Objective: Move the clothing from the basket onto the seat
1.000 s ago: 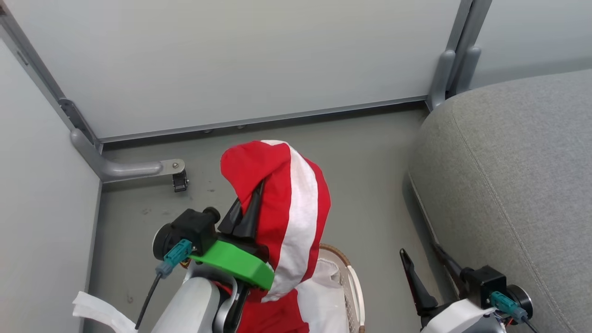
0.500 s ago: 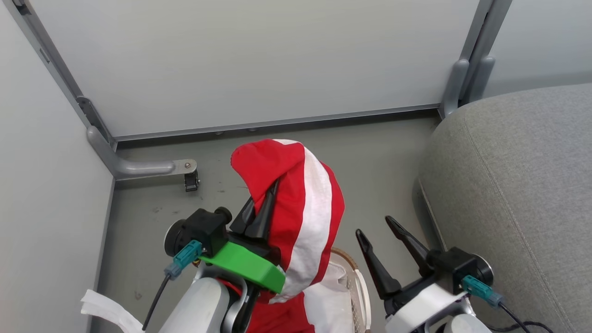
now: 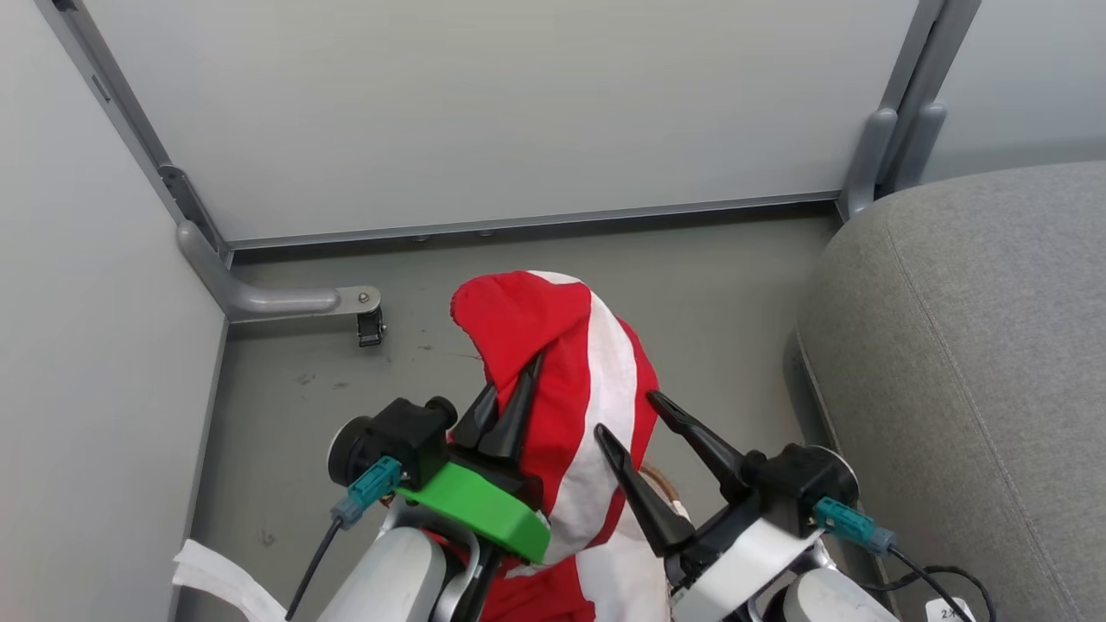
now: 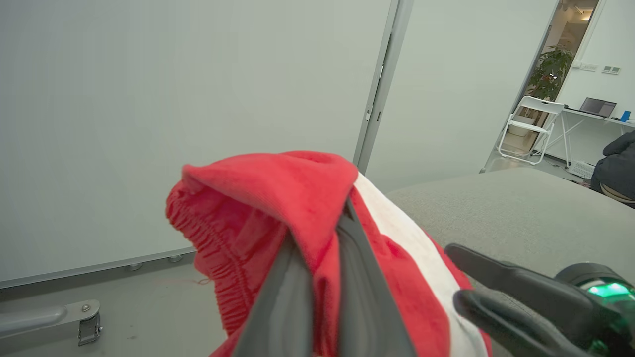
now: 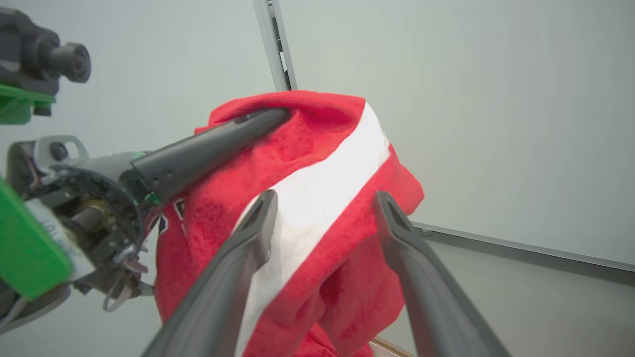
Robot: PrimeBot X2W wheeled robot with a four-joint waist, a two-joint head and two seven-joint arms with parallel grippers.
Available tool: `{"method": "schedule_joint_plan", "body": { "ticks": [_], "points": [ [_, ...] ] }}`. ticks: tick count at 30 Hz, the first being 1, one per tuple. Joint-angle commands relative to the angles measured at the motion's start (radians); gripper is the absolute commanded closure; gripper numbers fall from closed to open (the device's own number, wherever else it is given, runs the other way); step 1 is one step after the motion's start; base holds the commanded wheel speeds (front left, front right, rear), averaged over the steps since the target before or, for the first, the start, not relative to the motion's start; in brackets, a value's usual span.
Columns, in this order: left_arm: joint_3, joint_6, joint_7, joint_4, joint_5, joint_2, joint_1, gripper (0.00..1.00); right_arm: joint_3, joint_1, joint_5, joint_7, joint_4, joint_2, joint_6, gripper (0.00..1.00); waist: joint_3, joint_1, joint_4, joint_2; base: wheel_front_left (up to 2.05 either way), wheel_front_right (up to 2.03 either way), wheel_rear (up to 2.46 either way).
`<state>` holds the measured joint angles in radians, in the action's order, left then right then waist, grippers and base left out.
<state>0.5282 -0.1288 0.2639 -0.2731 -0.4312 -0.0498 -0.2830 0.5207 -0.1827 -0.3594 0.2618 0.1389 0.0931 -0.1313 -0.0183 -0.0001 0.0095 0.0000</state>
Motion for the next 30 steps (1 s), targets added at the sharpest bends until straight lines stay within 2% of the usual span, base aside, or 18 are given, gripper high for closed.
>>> {"method": "schedule_joint_plan", "body": {
  "ticks": [1, 7, 16, 23, 26, 27, 28, 29, 30],
  "points": [
    [0.008, -0.003, 0.001, -0.001, -0.007, -0.001, -0.009, 1.0, 0.011, -0.017, 0.002, 0.005, 0.017, 0.008, 0.001, 0.0, -0.001, 0.0001, 0.007, 0.0, 0.0, 0.0, 0.0],
    [0.069, -0.003, 0.001, 0.01, -0.027, -0.001, -0.023, 1.0, 0.043, -0.038, -0.021, 0.005, 0.097, -0.002, 0.001, 0.0, -0.002, 0.0001, 0.03, 0.0, 0.0, 0.0, 0.0],
    [0.192, -0.003, 0.001, 0.006, -0.091, -0.001, -0.027, 1.0, 0.112, -0.083, -0.006, 0.005, 0.14, 0.017, 0.001, 0.0, -0.001, 0.0001, 0.057, 0.0, 0.0, 0.0, 0.0],
    [0.251, -0.003, 0.001, 0.004, -0.154, -0.001, -0.034, 1.0, 0.1, -0.104, 0.027, 0.005, 0.157, 0.018, 0.001, 0.01, -0.002, 0.0001, 0.071, 0.0, 0.0, 0.0, 0.0],
    [0.272, -0.003, 0.001, 0.003, -0.17, -0.001, -0.041, 1.0, 0.083, -0.11, 0.043, 0.005, 0.164, 0.015, 0.001, 0.51, -0.004, 0.0001, 0.079, 0.0, 0.0, 0.0, 0.0],
    [0.276, -0.003, 0.001, 0.003, -0.176, -0.001, -0.041, 1.0, 0.077, -0.112, 0.046, 0.005, 0.167, 0.013, 0.001, 0.57, -0.005, 0.0001, 0.081, 0.0, 0.0, 0.0, 0.0],
    [0.281, -0.003, 0.001, 0.003, -0.183, -0.001, -0.04, 1.0, 0.072, -0.114, 0.049, 0.005, 0.17, 0.011, 0.001, 0.68, -0.006, 0.0001, 0.084, 0.0, 0.0, 0.0, 0.0],
    [0.285, -0.003, 0.001, 0.003, -0.186, -0.001, -0.041, 1.0, 0.069, -0.116, 0.052, 0.005, 0.172, 0.009, 0.001, 0.81, -0.006, 0.0001, 0.086, 0.0, 0.0, 0.0, 0.0],
    [0.29, -0.003, 0.001, 0.001, -0.189, -0.001, -0.043, 1.0, 0.065, -0.117, 0.053, 0.005, 0.174, 0.008, 0.001, 1.0, -0.007, 0.0001, 0.089, 0.0, 0.0, 0.0, 0.0]
  ]
}}
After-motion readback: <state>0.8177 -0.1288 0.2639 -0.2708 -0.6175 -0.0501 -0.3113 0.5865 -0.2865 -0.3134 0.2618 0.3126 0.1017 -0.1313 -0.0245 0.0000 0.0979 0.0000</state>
